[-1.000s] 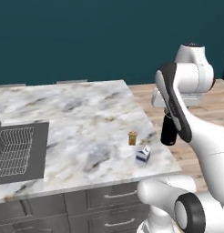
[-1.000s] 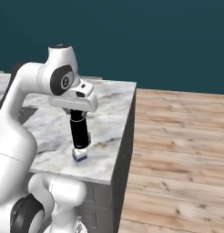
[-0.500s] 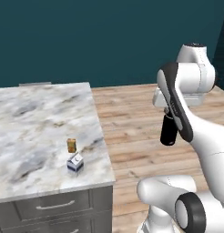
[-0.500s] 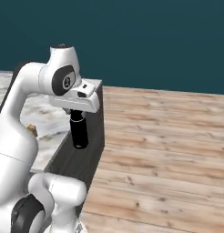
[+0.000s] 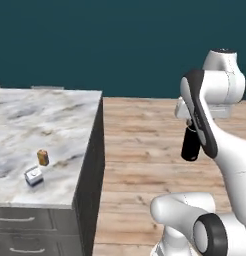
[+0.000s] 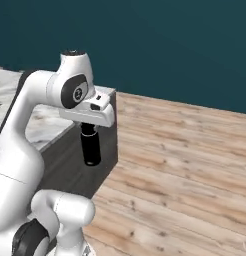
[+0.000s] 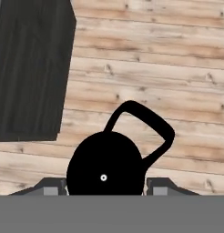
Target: Move the drinks to the dining counter.
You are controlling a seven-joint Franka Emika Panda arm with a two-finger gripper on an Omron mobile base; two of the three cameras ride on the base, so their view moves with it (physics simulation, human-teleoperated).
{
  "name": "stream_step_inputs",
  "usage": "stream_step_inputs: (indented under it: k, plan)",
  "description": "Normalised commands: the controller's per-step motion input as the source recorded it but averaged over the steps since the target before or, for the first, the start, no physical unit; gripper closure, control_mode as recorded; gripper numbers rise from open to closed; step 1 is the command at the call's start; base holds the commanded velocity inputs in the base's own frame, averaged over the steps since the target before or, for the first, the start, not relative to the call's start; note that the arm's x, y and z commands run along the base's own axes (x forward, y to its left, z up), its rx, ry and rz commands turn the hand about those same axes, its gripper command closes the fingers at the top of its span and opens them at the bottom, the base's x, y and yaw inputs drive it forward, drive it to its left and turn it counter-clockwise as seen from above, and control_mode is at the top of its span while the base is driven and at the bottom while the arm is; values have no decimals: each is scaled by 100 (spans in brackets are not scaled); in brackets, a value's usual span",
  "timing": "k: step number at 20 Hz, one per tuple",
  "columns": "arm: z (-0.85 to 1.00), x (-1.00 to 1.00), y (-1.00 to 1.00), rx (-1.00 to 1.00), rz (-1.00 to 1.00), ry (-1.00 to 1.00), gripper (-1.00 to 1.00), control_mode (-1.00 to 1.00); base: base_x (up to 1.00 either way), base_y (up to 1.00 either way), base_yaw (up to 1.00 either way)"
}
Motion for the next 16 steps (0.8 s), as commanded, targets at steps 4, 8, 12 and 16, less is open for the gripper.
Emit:
stream_step_inputs:
  k: [4, 8, 12, 16]
  plan:
    - [0, 0, 0, 0, 0, 0, 100, 100, 56, -54, 76]
    - [0, 0, 0, 0, 0, 0, 100, 100, 51, -56, 77]
    - [0, 0, 0, 0, 0, 0, 100, 100, 48, -62, 75]
    - [0, 0, 0, 0, 0, 0, 100, 100, 46, -87, 65]
